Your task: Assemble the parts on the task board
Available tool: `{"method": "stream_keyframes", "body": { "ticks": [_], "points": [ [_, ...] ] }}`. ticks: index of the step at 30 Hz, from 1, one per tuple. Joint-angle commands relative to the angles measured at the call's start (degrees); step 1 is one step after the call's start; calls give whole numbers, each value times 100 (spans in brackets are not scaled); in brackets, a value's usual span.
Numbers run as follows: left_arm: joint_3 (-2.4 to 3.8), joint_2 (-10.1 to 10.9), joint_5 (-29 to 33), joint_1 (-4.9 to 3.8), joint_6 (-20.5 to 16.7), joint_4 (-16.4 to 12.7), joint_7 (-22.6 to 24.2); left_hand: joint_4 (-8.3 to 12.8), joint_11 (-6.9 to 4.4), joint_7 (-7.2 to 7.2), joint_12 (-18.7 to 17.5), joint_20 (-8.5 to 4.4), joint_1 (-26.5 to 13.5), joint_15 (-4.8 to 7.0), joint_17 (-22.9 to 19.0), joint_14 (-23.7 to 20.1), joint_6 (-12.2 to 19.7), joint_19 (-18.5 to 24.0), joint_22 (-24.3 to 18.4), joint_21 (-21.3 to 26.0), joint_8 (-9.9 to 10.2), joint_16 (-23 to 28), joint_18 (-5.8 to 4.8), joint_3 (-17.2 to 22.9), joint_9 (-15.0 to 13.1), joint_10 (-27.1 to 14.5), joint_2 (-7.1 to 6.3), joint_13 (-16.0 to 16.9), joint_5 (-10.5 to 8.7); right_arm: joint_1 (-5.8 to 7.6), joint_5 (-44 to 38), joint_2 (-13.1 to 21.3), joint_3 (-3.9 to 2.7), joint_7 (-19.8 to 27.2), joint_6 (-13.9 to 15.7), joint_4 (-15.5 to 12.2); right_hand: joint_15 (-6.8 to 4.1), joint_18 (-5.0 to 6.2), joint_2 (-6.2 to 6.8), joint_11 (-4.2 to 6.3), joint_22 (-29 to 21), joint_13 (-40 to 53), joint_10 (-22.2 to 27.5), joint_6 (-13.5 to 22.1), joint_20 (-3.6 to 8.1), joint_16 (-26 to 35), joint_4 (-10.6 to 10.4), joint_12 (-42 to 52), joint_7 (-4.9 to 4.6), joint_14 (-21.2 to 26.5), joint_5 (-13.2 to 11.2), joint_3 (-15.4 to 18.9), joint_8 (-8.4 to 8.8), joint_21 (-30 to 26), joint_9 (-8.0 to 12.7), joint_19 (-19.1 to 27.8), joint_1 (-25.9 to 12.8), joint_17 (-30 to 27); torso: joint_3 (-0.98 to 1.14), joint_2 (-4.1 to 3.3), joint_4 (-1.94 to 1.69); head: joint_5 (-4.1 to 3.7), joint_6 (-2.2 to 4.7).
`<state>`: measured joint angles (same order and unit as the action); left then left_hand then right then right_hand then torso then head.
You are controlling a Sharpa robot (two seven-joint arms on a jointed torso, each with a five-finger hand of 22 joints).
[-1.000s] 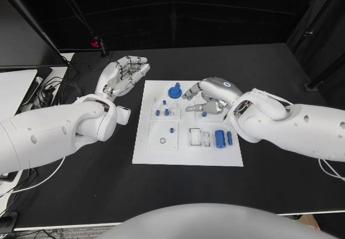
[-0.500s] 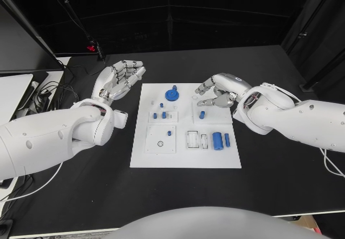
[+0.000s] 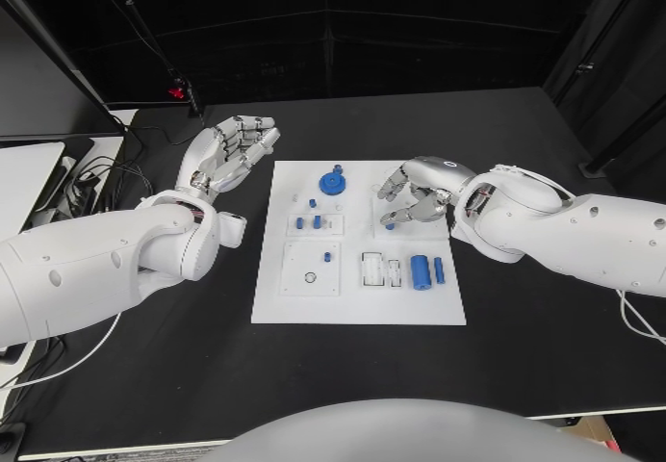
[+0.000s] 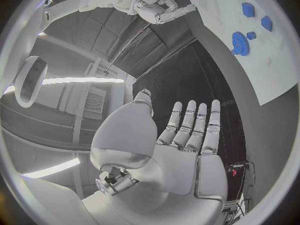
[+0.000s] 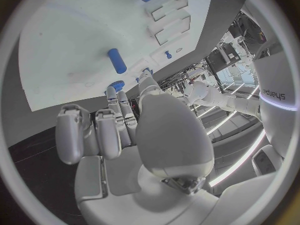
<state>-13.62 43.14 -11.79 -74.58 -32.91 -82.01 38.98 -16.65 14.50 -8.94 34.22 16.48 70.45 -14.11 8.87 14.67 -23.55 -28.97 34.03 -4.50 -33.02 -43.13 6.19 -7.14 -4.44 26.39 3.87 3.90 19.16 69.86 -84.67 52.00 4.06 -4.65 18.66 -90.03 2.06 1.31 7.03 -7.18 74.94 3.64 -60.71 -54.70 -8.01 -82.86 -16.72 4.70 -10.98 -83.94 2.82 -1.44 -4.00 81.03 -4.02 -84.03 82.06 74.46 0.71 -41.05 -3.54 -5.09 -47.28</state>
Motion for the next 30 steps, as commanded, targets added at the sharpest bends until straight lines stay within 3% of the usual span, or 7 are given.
{"method": "stream_keyframes", "body": {
  "ticks": [1,7,18,23,30],
  "points": [
    [6,3,34,-5,44,-6,583,-2,-12,-766,28,12,7,-6,-9,-51,40,-5,-3,-13,-42,-13,-27,-26,7,-47,64,-8,-1,6,-193,-2,-3,-71,-144,-12,30,121,17,-4,1017,9,-37,-57,-40,29,2,29,3,-304,4,-48,-44,-24,-7,-99,-75,-7,0,4,-3,-1,10],
    [6,4,34,-3,44,-2,581,-2,-12,-766,32,12,11,-6,-13,-51,39,-5,-4,-13,-45,-15,-27,-27,8,-46,66,-8,4,4,-208,-11,-3,-260,-346,-20,20,128,2,10,1002,9,-96,-115,-33,43,25,55,19,-300,5,-127,-61,-53,-11,-89,-99,-44,-2,5,0,-6,11],
    [6,1,34,1,41,0,573,-3,-13,-765,43,12,21,-6,-24,-46,37,-7,-6,-14,-54,-23,-26,-31,10,-44,72,-7,16,-8,-428,-82,-2,-600,-654,-27,-53,152,-91,96,950,6,-234,-164,30,123,251,84,129,-268,-5,-328,-48,-152,0,-47,372,-205,-2,0,-8,-22,18],
    [6,3,34,2,40,-6,574,-2,-13,-765,48,12,26,-5,-28,-43,36,-7,-7,-15,-58,-26,-26,-33,11,-42,74,-7,19,-13,-452,-113,-2,-733,-779,-33,-66,152,-132,105,946,2,-278,-214,45,131,287,85,135,-268,-3,-367,-63,-159,-4,-47,452,-221,-5,2,-1,-21,-27],
    [6,2,34,2,39,-6,573,-2,-14,-764,56,12,32,-5,-34,-38,34,-8,-9,-16,-63,-32,-26,-36,12,-38,77,-6,24,-16,-459,-155,-2,-870,-839,-24,-80,145,-193,124,959,2,-355,-298,60,120,311,93,152,-277,-4,-423,-91,-135,-12,-64,526,-201,0,-1,-4,-24,-35]
  ]
}}
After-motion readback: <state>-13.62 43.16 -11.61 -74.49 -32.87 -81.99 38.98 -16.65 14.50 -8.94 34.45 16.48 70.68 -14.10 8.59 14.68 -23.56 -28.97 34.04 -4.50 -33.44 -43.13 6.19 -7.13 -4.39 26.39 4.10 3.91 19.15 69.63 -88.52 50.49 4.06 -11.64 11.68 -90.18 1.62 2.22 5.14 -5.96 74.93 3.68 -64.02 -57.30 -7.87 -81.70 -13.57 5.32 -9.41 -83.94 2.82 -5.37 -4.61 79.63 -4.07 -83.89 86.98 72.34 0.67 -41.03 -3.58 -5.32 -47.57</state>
